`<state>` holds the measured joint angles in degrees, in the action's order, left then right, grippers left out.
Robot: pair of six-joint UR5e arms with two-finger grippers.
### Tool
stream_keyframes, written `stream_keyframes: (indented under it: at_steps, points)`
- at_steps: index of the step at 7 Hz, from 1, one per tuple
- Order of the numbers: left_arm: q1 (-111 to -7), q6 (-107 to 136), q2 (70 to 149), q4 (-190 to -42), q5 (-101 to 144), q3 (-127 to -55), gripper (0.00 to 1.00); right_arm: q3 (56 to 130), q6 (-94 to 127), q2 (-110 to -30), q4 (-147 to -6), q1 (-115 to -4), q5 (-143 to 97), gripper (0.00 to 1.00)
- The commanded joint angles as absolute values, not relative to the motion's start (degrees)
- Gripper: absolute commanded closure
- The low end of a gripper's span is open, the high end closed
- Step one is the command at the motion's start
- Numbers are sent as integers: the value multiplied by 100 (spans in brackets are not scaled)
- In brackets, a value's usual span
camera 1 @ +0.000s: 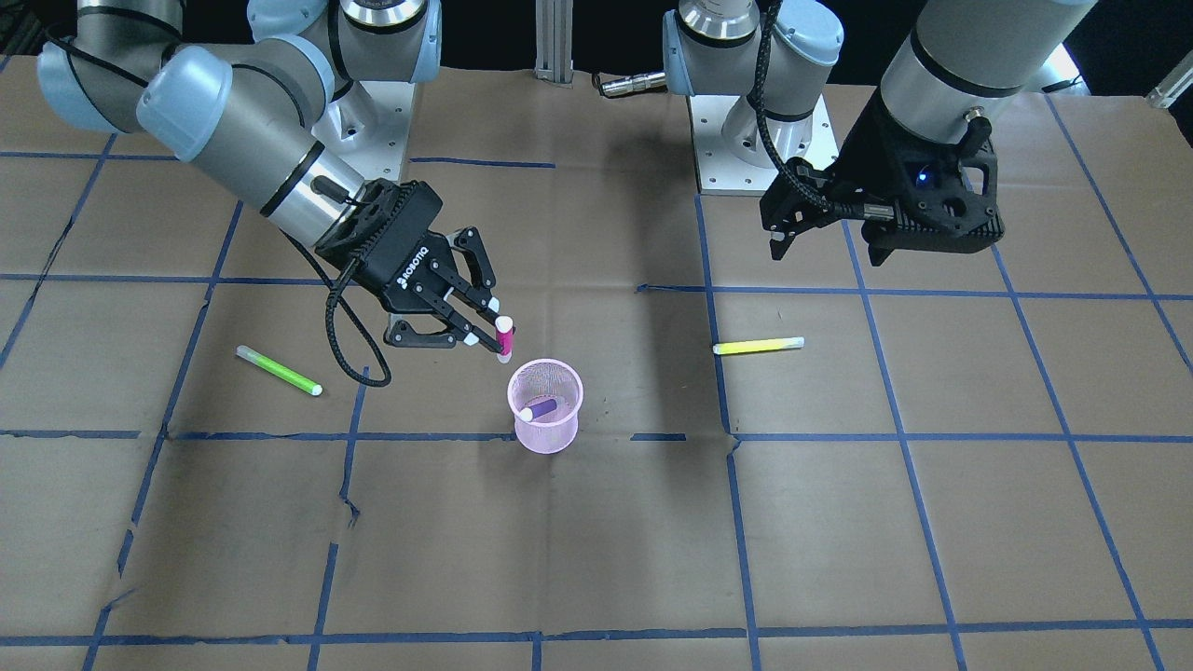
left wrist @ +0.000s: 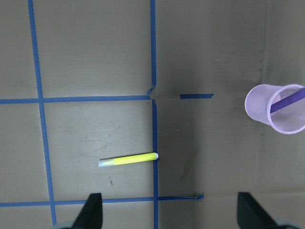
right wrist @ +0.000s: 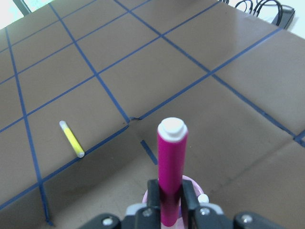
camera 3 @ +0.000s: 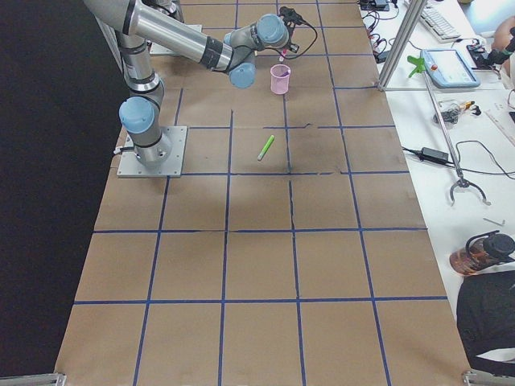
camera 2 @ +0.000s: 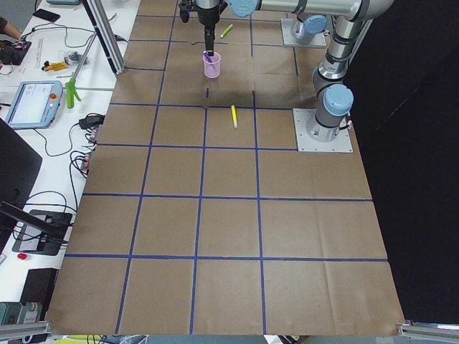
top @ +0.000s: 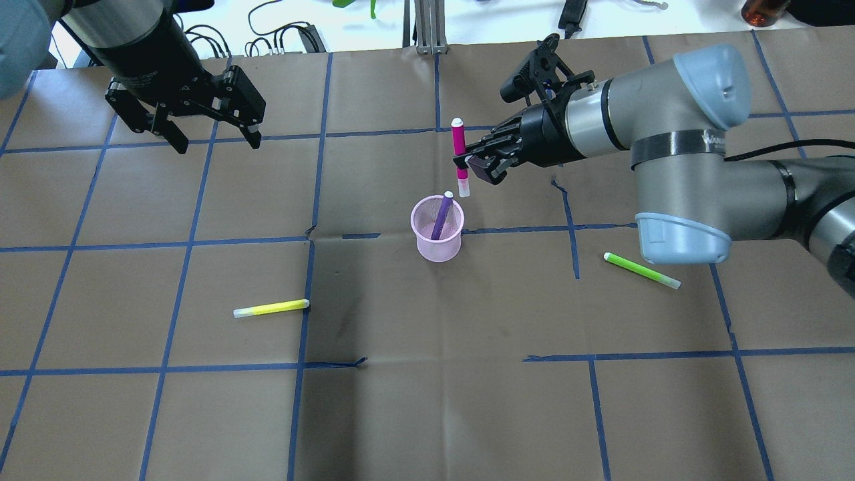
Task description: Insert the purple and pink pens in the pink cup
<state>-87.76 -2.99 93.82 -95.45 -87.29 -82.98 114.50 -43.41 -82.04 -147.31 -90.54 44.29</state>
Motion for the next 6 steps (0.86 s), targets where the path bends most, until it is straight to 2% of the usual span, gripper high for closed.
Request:
stream_keyframes:
  at_steps: [1, 2, 3, 5, 6]
  points:
    - [-8789, -299, 9369, -9545, -8719, -8306, 2, 11496, -3714, -7430, -16480, -9253, 4333, 100]
    - [-8780, -299, 9369, -9545, -8719, -8306, 2, 11496, -3196, -7053, -17367, -9446, 4411, 100]
    - [-8780, -299, 9360, -9545, -8719, -8306, 2, 11592, -3156, -6857, -17611, -9466, 4430, 100]
    - [-8780, -299, 9360, -9545, -8719, -8306, 2, 12292, -3164, -7039, -17657, -9457, 4474, 100]
    - [-8780, -299, 9360, -9545, -8719, -8306, 2, 12418, -3164, -7258, -17649, -9466, 4491, 100]
